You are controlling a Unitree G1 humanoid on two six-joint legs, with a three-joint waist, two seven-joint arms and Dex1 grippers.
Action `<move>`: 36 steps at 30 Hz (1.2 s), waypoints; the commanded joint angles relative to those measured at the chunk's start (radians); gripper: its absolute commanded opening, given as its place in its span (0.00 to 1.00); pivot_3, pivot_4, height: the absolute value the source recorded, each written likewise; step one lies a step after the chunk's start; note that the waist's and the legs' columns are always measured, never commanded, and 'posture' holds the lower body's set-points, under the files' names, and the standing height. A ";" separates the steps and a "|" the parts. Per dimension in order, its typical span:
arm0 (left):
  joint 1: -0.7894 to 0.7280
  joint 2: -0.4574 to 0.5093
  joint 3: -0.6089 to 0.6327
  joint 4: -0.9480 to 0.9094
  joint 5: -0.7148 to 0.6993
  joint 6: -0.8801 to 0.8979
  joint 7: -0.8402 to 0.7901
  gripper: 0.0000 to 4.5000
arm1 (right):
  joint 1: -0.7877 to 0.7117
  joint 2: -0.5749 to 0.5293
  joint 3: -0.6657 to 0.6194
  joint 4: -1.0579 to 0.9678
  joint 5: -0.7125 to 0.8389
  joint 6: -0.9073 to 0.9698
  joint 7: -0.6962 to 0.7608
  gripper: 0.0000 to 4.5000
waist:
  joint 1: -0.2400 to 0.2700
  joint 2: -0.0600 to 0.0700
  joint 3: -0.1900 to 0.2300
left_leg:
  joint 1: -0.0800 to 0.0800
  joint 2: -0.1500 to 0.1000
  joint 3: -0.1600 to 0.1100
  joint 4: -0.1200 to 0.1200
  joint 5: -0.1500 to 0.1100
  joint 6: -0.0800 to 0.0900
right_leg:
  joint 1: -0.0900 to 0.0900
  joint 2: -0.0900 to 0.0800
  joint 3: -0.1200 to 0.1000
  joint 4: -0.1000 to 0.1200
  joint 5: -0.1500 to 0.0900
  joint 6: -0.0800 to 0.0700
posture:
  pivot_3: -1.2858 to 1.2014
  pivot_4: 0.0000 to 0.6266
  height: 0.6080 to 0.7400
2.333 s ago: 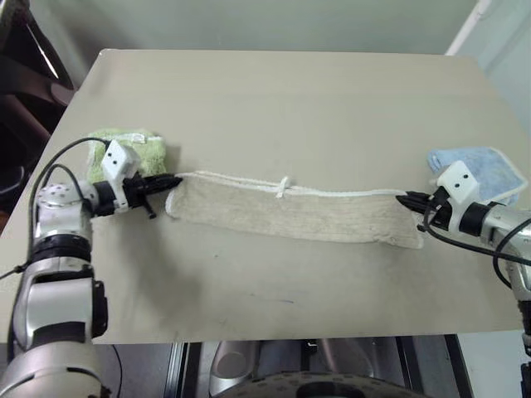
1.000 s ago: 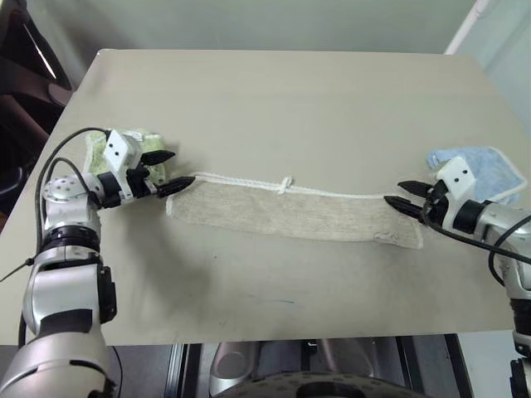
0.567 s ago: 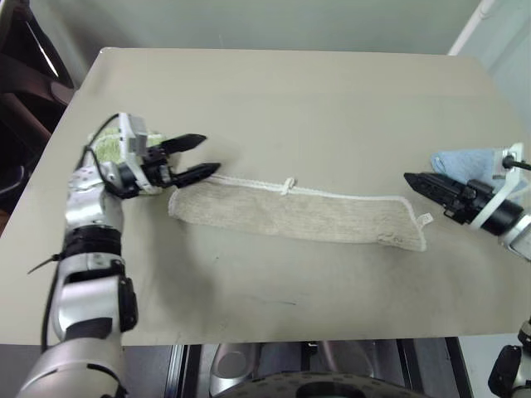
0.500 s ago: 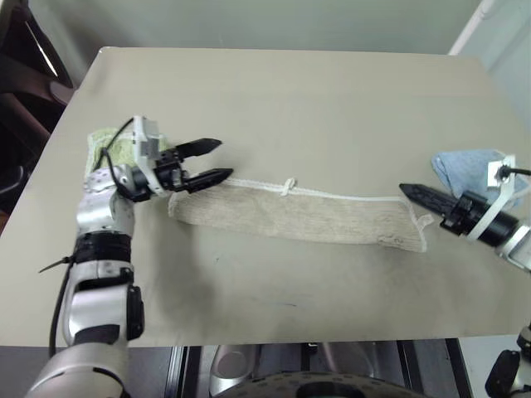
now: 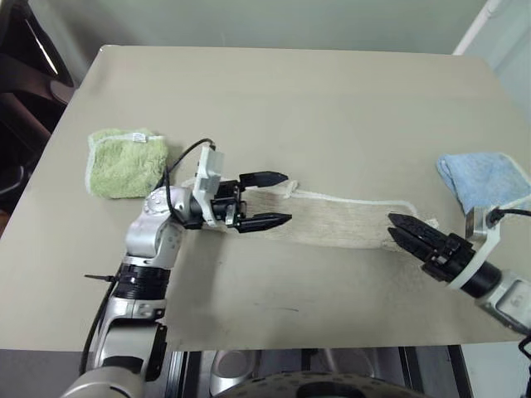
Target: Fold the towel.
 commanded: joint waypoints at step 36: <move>-0.006 0.189 -0.109 -0.075 0.103 0.099 0.087 1.00 | 0.175 0.007 0.022 0.033 0.042 -0.118 -0.073 0.99 | 0.001 0.000 0.000 | 0.000 -0.001 0.000 0.000 -0.006 -0.001 | -0.001 -0.002 -0.001 -0.001 0.004 -0.010 | 0.52 0.24 0.95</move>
